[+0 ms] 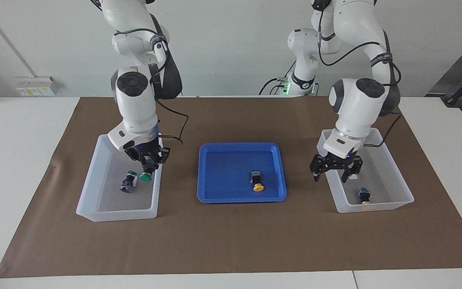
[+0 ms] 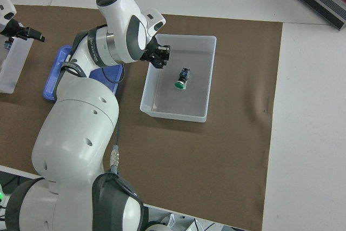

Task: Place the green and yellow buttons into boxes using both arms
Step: 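Grasp the last yellow button with the left gripper while the right gripper releases green, then carry the yellow button to the box with the left gripper while the right gripper withdraws, then lower the yellow button into the box and open the left gripper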

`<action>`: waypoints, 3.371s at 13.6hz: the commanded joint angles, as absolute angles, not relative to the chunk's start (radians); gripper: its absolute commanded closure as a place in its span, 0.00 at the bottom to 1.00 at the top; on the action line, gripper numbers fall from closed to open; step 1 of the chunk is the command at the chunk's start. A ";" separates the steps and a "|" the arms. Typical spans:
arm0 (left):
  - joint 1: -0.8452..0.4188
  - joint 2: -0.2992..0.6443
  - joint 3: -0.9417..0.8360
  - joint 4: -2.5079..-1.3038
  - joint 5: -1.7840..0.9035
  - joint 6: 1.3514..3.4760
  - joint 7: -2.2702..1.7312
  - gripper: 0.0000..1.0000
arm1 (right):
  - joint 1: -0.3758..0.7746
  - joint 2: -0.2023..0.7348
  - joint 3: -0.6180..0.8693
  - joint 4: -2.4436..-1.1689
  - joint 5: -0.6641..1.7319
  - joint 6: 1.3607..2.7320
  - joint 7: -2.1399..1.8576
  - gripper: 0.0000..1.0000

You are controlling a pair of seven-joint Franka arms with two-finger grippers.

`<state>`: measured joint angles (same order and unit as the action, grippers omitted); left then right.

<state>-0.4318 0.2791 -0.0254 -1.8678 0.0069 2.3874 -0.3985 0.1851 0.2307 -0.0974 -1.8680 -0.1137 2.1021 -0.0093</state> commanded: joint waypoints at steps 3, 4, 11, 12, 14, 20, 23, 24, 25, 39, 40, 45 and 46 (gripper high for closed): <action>-0.528 0.336 -0.006 -1.921 0.003 2.508 -0.520 0.00 | 0.186 0.192 -0.081 -2.009 0.000 2.195 -0.051 1.00; -0.531 0.345 -0.006 -1.933 0.003 2.538 -0.534 0.00 | 0.184 0.190 -0.081 -2.038 0.005 2.235 -0.060 0.99; -0.557 0.380 -0.009 -1.991 0.003 2.658 -0.600 0.05 | 0.167 0.195 -0.081 -2.059 0.008 2.260 -0.055 0.06; -0.557 0.379 -0.009 -1.994 0.003 2.661 -0.604 0.20 | 0.167 0.195 -0.081 -2.057 0.008 2.258 -0.055 0.00; -0.558 0.379 -0.011 -1.994 0.003 2.654 -0.665 0.81 | 0.176 0.189 -0.081 -2.042 0.008 2.247 -0.040 0.00; -0.496 0.221 0.002 -1.987 0.003 2.440 -0.651 1.00 | 0.179 0.134 -0.084 -1.843 -0.018 2.108 0.170 0.00; -0.388 0.135 0.002 -1.980 0.003 2.353 -0.528 1.00 | 0.164 0.077 -0.086 -1.783 -0.018 1.985 0.170 0.00; -0.356 0.120 0.002 -1.973 0.003 2.330 -0.505 1.00 | 0.163 0.058 -0.087 -1.763 -0.017 1.942 0.170 0.00; -0.318 0.112 0.002 -1.964 0.003 2.316 -0.474 1.00 | 0.157 0.037 -0.090 -1.750 -0.015 1.904 0.169 0.00; -0.029 0.165 -0.002 -2.002 0.000 2.519 -0.077 1.00 | 0.067 -0.040 -0.089 -1.577 0.009 1.608 0.147 0.00; -0.031 0.190 -0.002 -2.002 0.000 2.540 -0.077 1.00 | 0.046 -0.043 -0.080 -1.581 0.017 1.606 0.147 0.00; -0.029 0.281 -0.002 -1.990 0.000 2.595 -0.075 1.00 | 0.040 -0.057 -0.069 -1.608 0.014 1.608 0.144 0.00; -0.028 0.294 -0.002 -1.990 -0.002 2.609 -0.075 1.00 | 0.051 -0.057 -0.090 -1.608 0.012 1.606 0.140 0.00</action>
